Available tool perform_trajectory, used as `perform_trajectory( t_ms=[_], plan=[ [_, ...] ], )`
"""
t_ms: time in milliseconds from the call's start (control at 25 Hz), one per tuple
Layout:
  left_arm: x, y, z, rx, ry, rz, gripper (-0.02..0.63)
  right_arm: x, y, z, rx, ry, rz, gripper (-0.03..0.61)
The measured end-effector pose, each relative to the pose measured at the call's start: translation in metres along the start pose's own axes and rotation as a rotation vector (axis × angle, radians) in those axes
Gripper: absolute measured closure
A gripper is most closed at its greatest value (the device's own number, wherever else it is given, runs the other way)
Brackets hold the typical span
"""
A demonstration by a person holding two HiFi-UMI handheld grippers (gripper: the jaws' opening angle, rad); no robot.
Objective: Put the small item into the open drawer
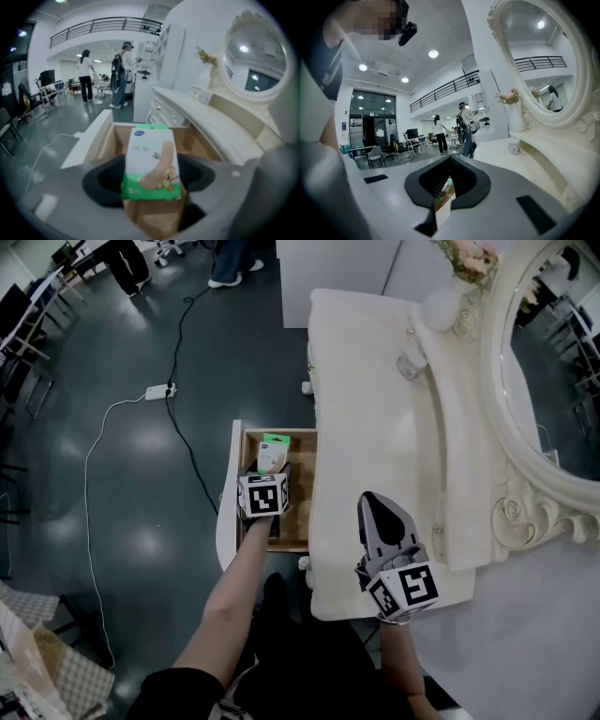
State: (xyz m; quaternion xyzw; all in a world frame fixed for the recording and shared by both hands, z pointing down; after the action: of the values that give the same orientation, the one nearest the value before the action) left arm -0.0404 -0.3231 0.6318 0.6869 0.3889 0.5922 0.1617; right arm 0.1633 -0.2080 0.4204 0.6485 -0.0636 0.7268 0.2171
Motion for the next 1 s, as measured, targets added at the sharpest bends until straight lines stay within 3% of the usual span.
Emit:
perform_trajectory(
  t_ms=[400, 1000],
  plan=[
    [0.023, 0.031, -0.002, -0.030, -0.012, -0.114, 0.261, 0.003, 0.004, 0.009, -0.009, -0.002, -0.015, 0.581],
    [0.039, 0.054, -0.001, -0.034, -0.004, -0.189, 0.259, 0.007, 0.004, 0.016, -0.001, -0.003, -0.037, 0.581]
  ],
)
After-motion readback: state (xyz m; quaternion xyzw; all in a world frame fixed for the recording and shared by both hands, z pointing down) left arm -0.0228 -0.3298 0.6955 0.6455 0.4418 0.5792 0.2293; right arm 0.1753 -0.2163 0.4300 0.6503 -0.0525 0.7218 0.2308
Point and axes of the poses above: the fingertips, and each gripper's own axes: y forward along the fingers, z to its right, x out of its underside, the point moved 5 cm from there along -y, backward along the fingers, and after that the axes turned 7 degrees about x, right-handed, at the moved point
